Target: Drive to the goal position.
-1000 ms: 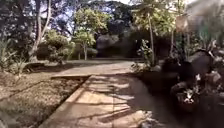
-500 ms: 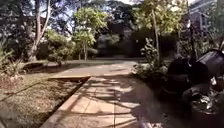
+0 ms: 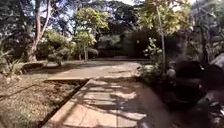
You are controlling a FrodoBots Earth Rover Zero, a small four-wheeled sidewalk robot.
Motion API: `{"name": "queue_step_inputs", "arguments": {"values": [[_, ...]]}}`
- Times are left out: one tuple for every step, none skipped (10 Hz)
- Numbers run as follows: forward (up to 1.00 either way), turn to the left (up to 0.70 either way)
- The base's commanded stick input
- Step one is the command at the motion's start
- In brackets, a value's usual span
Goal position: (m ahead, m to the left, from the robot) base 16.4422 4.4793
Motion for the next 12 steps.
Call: {"name": "queue_step_inputs", "arguments": {"values": [[0.50, 0.00], [0.50, 0.00], [0.50, 0.00], [0.50, 0.00], [0.50, 0.00], [0.50, 0.00], [0.50, 0.00], [0.50, 0.00], [0.50, 0.00], [0.50, 0.00], [0.50, 0.00], [0.50, 0.00]]}}
